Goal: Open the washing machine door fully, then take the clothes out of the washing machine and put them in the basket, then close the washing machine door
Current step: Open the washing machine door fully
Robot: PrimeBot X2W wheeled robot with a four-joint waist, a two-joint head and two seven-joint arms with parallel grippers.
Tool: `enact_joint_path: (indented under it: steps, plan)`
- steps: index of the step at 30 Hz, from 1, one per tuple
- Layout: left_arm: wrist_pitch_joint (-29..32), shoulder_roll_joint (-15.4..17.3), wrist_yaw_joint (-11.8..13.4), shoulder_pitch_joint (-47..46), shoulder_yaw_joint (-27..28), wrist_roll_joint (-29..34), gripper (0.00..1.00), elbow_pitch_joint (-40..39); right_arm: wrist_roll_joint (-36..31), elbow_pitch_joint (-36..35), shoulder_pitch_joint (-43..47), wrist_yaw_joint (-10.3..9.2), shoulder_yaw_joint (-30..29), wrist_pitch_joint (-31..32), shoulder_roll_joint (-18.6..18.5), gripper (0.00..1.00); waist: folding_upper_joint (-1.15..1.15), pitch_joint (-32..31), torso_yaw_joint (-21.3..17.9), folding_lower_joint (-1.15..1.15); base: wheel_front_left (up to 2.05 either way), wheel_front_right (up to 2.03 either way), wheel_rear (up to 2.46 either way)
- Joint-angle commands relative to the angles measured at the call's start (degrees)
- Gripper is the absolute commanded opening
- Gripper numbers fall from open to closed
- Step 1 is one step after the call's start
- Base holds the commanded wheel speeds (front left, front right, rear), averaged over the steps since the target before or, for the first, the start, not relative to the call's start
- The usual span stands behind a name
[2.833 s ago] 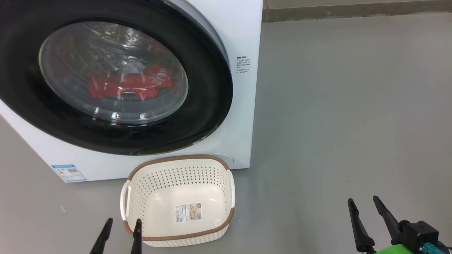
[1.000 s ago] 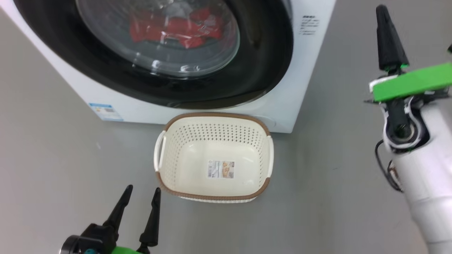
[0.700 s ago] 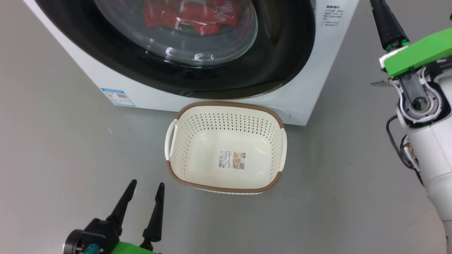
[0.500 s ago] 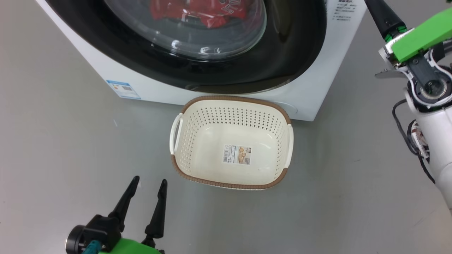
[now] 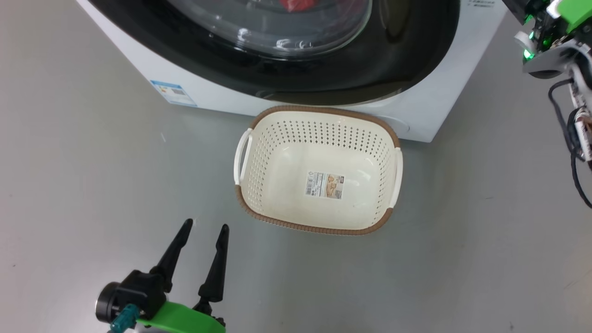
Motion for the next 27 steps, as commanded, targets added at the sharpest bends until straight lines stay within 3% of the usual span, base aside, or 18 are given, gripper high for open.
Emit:
enact_joint_path:
  steps: [1,13,27]
  plan:
    - [-0.7,0.7,-0.3,-1.5,1.6,-0.8,1.00,-0.9,1.1,-0.2,-2.2,0.03,-0.1,1.5,0.4,0.00,0.00,0.9,0.6,0.00,0.00,0.00,0.00]
    - [-0.7,0.7,-0.3,-3.0,0.8,-1.9,1.00,-0.8,2.9,7.1,-8.2,0.03,1.3,8.9,1.4,0.00,0.00,2.9,1.6,0.00,0.00,0.00,0.00]
    - [-0.7,0.7,-0.3,-2.8,0.7,-2.1,1.00,-0.4,3.0,5.1,-3.9,0.03,2.5,12.2,2.4,0.00,0.00,0.4,0.9,0.00,0.00,0.00,0.00]
